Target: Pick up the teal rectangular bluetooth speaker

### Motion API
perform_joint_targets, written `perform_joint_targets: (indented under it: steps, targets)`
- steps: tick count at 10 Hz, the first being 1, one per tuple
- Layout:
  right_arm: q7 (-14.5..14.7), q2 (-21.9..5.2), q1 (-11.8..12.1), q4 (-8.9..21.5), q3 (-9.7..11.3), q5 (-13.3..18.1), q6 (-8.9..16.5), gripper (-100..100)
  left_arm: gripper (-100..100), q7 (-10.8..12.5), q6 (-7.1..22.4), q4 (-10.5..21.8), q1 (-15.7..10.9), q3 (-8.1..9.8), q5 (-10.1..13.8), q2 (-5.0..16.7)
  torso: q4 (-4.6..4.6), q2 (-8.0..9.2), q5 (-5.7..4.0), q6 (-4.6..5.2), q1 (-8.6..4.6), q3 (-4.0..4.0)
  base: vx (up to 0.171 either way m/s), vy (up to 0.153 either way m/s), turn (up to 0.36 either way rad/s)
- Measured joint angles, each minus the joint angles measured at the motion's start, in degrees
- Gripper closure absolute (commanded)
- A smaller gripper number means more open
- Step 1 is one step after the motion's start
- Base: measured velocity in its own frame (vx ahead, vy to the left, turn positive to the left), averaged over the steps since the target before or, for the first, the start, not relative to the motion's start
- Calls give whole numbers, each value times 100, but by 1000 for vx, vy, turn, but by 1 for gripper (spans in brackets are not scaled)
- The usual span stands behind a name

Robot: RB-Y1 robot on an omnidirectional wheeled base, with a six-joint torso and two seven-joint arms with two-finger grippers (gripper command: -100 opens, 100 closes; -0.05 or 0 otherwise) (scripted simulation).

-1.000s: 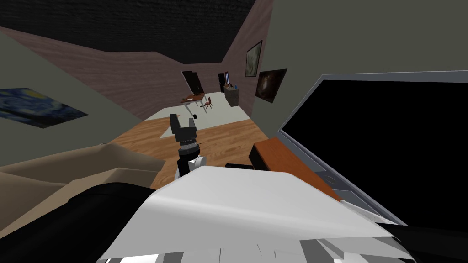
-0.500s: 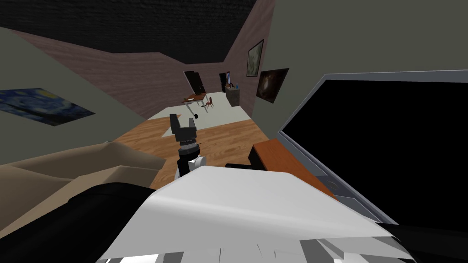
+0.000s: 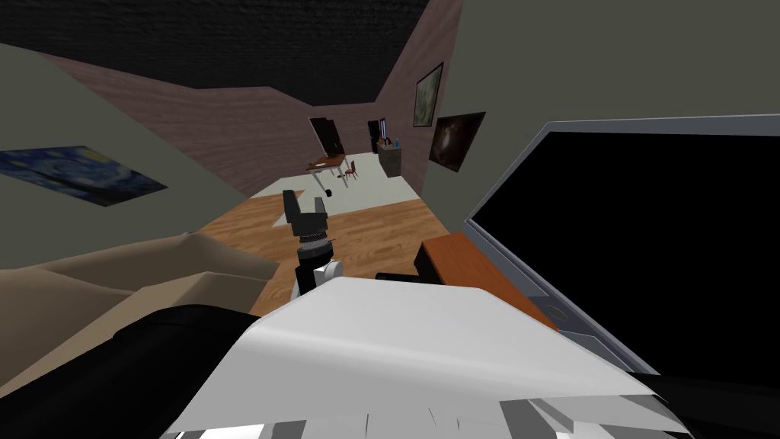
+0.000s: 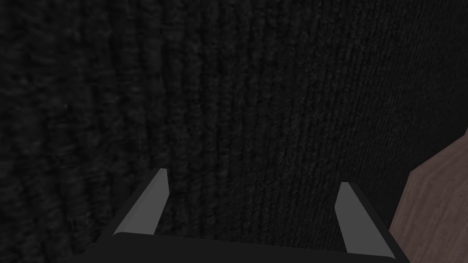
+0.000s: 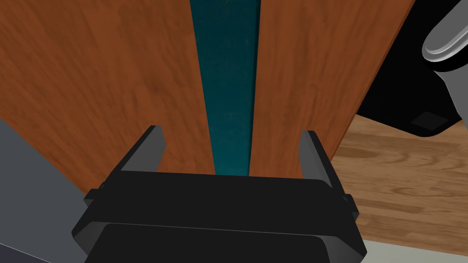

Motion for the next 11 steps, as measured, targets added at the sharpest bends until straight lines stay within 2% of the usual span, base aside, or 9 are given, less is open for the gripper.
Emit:
perform_joint_targets:
  steps: [1, 2, 6, 7, 8, 10, 11]
  targets:
    - [1, 136, -34, 114, 3, 41, 14, -100, 0, 0, 0, 0, 0, 0, 0, 0, 0, 1, 0, 0, 0, 0, -6, -6, 19]
    - [2, 150, -37, 128, 3, 45, 15, 100, 0, 0, 0, 0, 0, 0, 0, 0, -1, -3, 2, 1, 5, -1, 0, 0, 0]
    - [-2, 148, -35, 126, 2, 43, 13, 100, 0, 0, 0, 0, 0, 0, 0, 0, -1, -5, 0, 0, 6, -3, 0, 0, 0]
    - [-1, 148, -36, 126, 2, 43, 14, 0, 0, 0, 0, 0, 0, 0, 0, 0, -1, -5, 0, 0, 5, -3, 0, 0, 0]
    - [-1, 148, -36, 126, 1, 43, 14, 100, 0, 0, 0, 0, 0, 0, 0, 0, -1, -6, 0, 0, 5, -3, 16, 16, -60]
    - [14, -89, 73, -105, -46, -11, 15, 100, 0, 0, 0, 0, 1, 0, 0, 0, -3, -13, 6, 4, 19, -7, 22, 27, -86]
    - [8, -196, 53, -155, -4, -56, -12, 100, 0, 0, 0, 0, 1, 0, 0, 0, -3, -12, 6, 2, 18, -7, 5, 8, -11]
